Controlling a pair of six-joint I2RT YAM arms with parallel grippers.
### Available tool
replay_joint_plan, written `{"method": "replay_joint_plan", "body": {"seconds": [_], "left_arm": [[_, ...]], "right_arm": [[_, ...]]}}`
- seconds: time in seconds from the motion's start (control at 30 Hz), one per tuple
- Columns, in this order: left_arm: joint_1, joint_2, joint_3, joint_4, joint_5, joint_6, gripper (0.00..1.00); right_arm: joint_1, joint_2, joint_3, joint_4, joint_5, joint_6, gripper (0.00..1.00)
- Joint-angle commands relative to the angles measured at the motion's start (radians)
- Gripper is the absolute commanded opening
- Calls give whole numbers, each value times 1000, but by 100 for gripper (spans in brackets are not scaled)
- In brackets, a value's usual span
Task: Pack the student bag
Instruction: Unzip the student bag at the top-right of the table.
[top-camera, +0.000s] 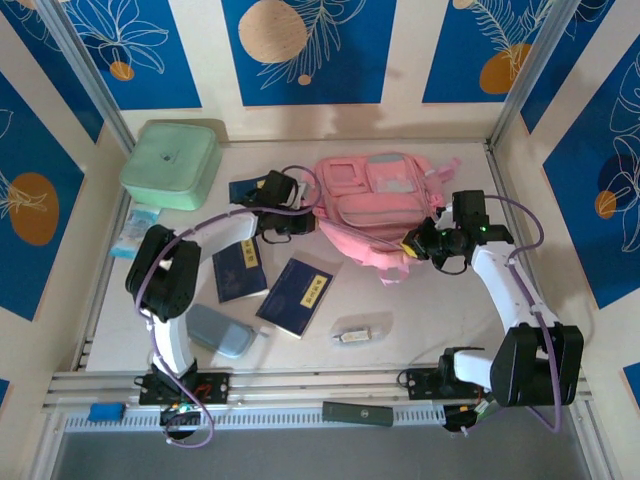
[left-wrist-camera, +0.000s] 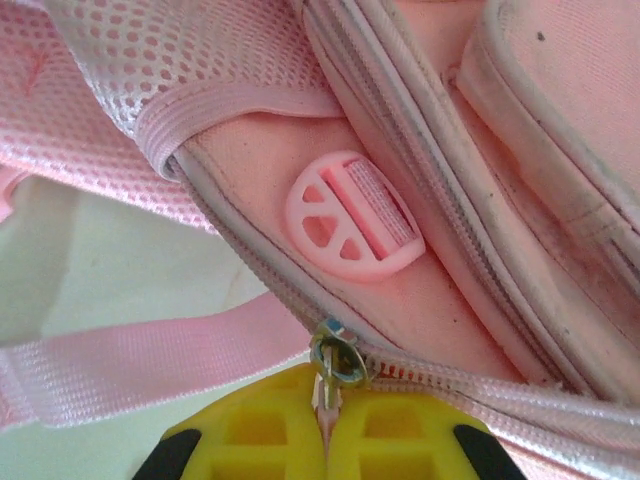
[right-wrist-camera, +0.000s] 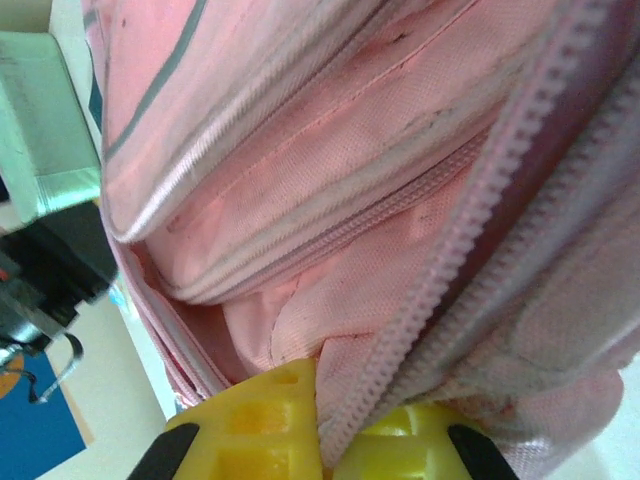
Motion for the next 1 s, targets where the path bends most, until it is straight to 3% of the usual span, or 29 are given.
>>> {"method": "replay_joint_plan", "body": {"seconds": [0.0,0.27,0.47,0.57,0.63,0.73,0.97], "left_arm": [[48,72,120,66,-27,-46,0],[65,224,289,33,-48,-2,0],[73,231,311,-1,-21,13,0],[77,194,303,-74,-17,22,14],[81,140,268,-107,17,27,26],[80,20,163,-110,32,14,32],[59,-311,-194,-121,58,-37,42]], "right_arm": [[63,-4,19,15,55,52,0],[221,106,29,178,158,149,2],[210,169,53,181,118,103,23],[214,153,80,121,132,56,40],[212,131,89,79,127,20,52],[210,100,105,2,125,-39,64],[282,48,125,-145,99,-132,76]]}}
